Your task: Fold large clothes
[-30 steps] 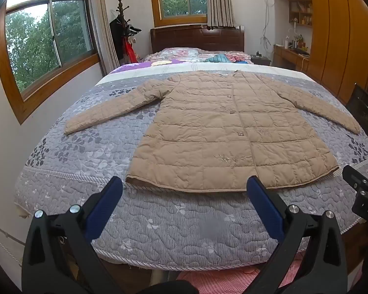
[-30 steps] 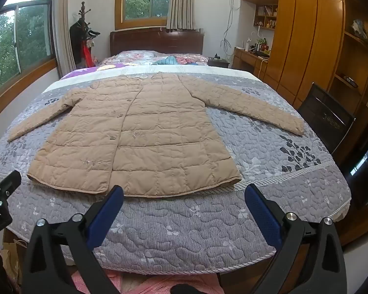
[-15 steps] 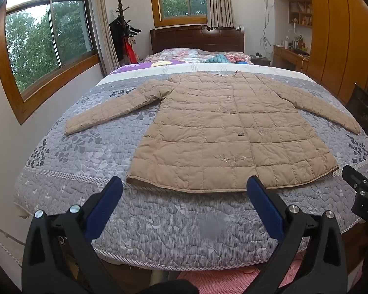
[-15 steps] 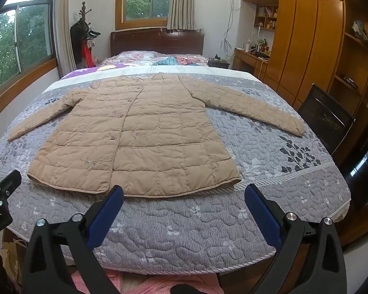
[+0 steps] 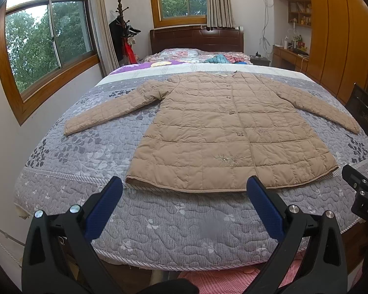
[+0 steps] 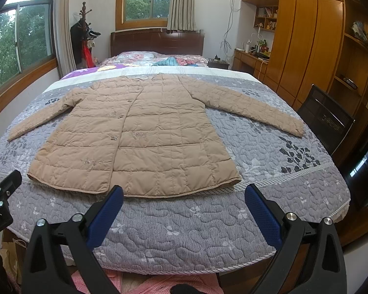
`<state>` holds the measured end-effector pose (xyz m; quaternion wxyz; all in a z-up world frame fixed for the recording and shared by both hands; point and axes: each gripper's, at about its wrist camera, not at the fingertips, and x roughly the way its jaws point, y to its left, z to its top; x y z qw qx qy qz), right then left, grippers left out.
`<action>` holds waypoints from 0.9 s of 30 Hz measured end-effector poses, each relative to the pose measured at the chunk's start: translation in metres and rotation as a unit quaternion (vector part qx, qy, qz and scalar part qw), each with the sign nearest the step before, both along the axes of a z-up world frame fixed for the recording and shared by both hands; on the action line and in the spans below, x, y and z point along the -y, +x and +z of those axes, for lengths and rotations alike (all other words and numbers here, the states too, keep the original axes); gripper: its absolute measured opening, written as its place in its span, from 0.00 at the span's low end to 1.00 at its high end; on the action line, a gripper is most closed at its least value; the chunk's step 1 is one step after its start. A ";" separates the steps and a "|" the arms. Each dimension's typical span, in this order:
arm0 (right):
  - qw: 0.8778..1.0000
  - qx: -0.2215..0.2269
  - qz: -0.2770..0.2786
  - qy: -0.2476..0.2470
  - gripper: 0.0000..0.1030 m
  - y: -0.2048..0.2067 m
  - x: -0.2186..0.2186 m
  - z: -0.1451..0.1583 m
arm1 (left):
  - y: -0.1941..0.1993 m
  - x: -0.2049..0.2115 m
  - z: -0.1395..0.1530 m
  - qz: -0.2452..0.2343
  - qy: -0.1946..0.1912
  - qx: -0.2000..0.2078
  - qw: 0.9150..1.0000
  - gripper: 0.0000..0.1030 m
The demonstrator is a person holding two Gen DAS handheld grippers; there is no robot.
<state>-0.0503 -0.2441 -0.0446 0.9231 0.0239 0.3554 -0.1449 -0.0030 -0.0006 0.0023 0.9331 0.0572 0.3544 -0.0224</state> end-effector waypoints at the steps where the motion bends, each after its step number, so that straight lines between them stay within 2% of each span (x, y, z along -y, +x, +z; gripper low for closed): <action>1: 1.000 0.000 0.000 0.000 0.96 0.000 0.000 0.001 | 0.000 0.000 0.000 0.000 0.000 0.000 1.000 0.97; 27: 1.000 -0.001 0.001 -0.001 0.96 0.000 -0.001 0.000 | 0.002 0.002 0.000 0.000 0.000 0.000 1.000 0.97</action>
